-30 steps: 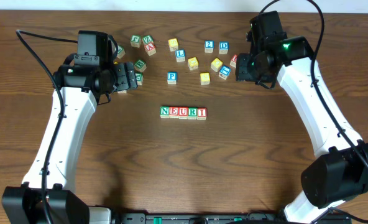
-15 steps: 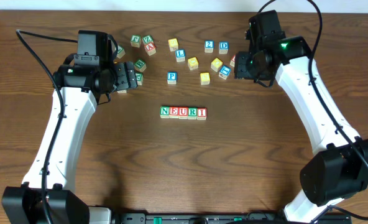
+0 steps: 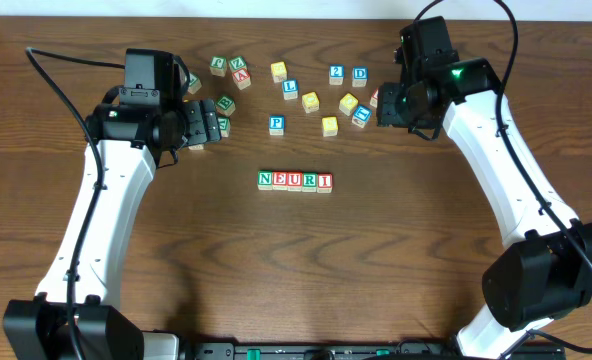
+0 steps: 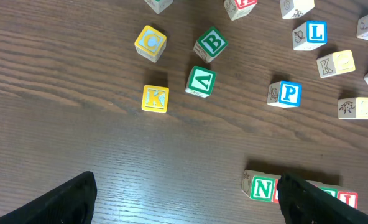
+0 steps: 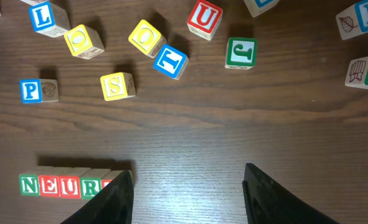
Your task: Spell out NEURIPS
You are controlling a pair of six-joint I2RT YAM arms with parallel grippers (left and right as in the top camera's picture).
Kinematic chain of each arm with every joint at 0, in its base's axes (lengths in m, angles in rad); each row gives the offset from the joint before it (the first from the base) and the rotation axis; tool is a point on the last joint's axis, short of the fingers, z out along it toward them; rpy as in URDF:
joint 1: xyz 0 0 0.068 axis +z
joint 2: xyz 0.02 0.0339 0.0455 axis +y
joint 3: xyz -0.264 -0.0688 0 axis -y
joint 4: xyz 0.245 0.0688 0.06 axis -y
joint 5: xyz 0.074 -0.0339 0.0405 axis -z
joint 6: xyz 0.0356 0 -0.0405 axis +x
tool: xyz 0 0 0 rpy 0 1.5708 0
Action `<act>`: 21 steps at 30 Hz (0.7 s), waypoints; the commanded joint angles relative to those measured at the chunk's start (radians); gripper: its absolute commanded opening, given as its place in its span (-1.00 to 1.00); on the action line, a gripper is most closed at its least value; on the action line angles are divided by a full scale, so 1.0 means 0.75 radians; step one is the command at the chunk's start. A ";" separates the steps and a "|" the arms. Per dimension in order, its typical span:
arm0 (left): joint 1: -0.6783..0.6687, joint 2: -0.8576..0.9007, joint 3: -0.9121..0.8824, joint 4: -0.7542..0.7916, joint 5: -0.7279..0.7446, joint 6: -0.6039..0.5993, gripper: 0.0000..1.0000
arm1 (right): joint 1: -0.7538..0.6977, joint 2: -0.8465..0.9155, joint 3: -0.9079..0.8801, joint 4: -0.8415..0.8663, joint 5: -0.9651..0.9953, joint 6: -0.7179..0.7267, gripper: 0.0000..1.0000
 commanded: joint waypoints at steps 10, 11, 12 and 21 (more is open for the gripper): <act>0.006 0.010 0.017 0.001 -0.008 -0.007 0.83 | 0.009 0.007 0.024 -0.004 0.006 -0.018 0.04; 0.006 0.010 0.017 0.001 -0.008 -0.007 0.83 | 0.009 0.007 0.024 -0.004 0.006 -0.018 0.04; 0.006 0.010 0.017 0.001 -0.008 -0.007 0.82 | 0.009 0.007 0.024 -0.003 0.006 -0.018 0.05; 0.006 0.010 0.017 0.002 -0.008 -0.007 0.82 | 0.008 0.007 0.024 0.014 0.007 0.008 0.00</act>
